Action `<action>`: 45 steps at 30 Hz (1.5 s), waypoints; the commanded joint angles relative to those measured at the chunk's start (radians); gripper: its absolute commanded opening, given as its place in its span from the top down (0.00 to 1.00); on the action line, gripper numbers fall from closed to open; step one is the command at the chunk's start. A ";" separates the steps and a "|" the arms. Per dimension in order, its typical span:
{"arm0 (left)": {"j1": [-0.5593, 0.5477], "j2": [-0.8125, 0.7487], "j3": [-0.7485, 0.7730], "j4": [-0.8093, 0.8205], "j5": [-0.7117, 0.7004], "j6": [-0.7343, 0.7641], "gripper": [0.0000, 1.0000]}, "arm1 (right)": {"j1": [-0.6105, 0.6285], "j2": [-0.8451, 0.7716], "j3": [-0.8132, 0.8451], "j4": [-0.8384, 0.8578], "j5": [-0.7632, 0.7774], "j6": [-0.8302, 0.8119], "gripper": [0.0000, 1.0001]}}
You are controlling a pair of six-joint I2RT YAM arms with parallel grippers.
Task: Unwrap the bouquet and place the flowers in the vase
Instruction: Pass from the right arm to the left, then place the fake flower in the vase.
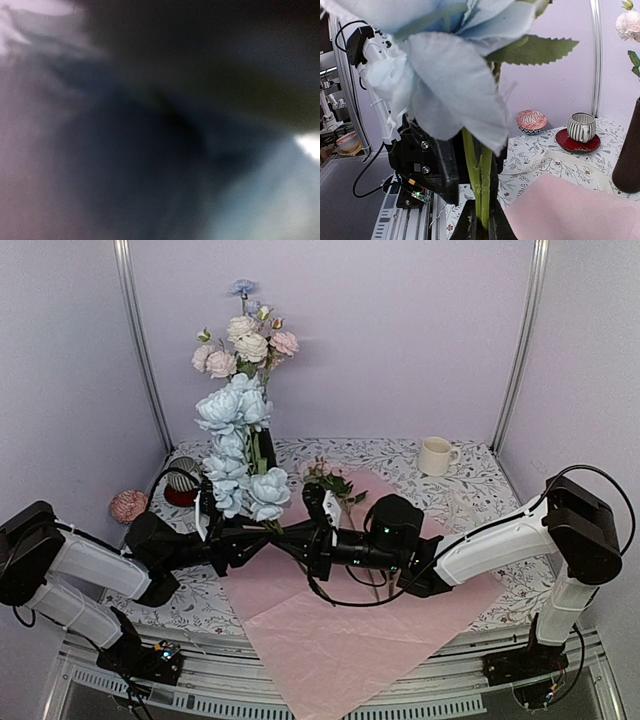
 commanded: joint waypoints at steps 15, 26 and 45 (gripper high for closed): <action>0.002 -0.019 0.002 0.010 -0.003 0.012 1.00 | 0.010 -0.024 -0.027 0.036 0.033 -0.057 0.57; 0.018 -0.111 -0.020 -0.091 -0.073 0.087 1.00 | -0.029 -0.193 -0.170 -0.014 0.084 -0.120 0.00; 0.082 -0.296 0.103 -0.488 -0.377 0.341 1.00 | -0.225 -0.308 -0.446 0.179 0.171 -0.296 0.01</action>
